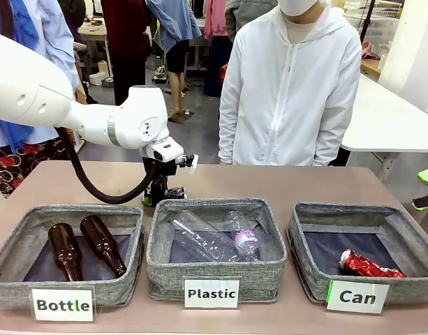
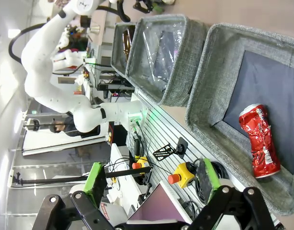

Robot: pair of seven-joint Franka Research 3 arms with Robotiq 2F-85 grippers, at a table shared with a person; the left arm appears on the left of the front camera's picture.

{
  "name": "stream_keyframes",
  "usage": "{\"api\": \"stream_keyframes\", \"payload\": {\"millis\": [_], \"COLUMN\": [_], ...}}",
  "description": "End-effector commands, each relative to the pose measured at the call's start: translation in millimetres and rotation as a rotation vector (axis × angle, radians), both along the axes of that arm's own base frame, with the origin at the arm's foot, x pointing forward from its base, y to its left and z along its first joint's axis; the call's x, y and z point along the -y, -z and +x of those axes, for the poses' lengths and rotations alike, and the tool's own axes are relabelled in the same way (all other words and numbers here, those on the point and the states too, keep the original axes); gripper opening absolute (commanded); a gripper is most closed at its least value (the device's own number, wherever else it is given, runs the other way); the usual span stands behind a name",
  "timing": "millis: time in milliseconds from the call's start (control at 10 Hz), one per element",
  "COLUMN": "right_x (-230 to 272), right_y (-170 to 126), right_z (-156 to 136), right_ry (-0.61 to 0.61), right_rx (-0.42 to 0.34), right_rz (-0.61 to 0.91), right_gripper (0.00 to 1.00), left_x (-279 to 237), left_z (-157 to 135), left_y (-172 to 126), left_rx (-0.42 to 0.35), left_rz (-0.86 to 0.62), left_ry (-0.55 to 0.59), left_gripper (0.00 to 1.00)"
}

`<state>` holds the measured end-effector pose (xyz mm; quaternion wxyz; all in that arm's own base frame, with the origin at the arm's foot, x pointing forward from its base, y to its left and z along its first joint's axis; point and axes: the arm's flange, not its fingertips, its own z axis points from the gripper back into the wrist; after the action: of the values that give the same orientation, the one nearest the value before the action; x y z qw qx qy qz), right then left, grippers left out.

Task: Sort the can waste into the basket.
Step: Pick up the can waste from the table and place it in the right Fabric basket.

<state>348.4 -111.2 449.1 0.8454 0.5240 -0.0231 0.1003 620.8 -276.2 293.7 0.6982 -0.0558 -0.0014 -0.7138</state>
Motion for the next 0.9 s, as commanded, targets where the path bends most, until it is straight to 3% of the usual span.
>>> {"api": "stream_keyframes", "payload": {"millis": [0, 100, 200, 300, 400, 500, 800], "right_x": [0.1, 0.1, 0.1, 0.1, 0.1, 0.1, 0.1], "right_y": [0.8, 0.8, 0.8, 0.8, 0.8, 0.8, 0.8], "right_z": [-1.5, -1.5, -1.5, -1.5, -1.5, -1.5, -1.5], "right_ry": [0.0, 0.0, 0.0, 0.0, 0.0, 0.0, 0.0], "right_rx": [0.019, 0.019, 0.019, 0.019, 0.019, 0.019, 0.019], "right_rz": [-0.004, -0.004, -0.004, -0.004, -0.004, -0.004, -0.004], "right_gripper": [1.0, 1.0, 1.0, 1.0, 1.0, 1.0, 1.0], "left_x": [5.7, 7.7, 8.4, 8.5, 8.3, 8.1, 2.2], "left_z": [3.4, 3.3, 2.7, 3.0, 3.0, 2.4, 1.8], "left_y": [0.4, 0.9, 0.4, -0.9, -0.6, -0.6, -8.0], "left_rx": [0.009, 0.004, 0.007, 0.012, 0.01, 0.013, 0.035], "left_rz": [0.05, 0.068, 0.066, 0.071, 0.082, 0.085, 0.099], "left_ry": [-0.002, 0.001, -0.003, -0.006, -0.01, -0.013, -0.026], "left_gripper": [1.0, 0.4, 0.4, 0.0, 0.35, 0.0, 0.0]}}
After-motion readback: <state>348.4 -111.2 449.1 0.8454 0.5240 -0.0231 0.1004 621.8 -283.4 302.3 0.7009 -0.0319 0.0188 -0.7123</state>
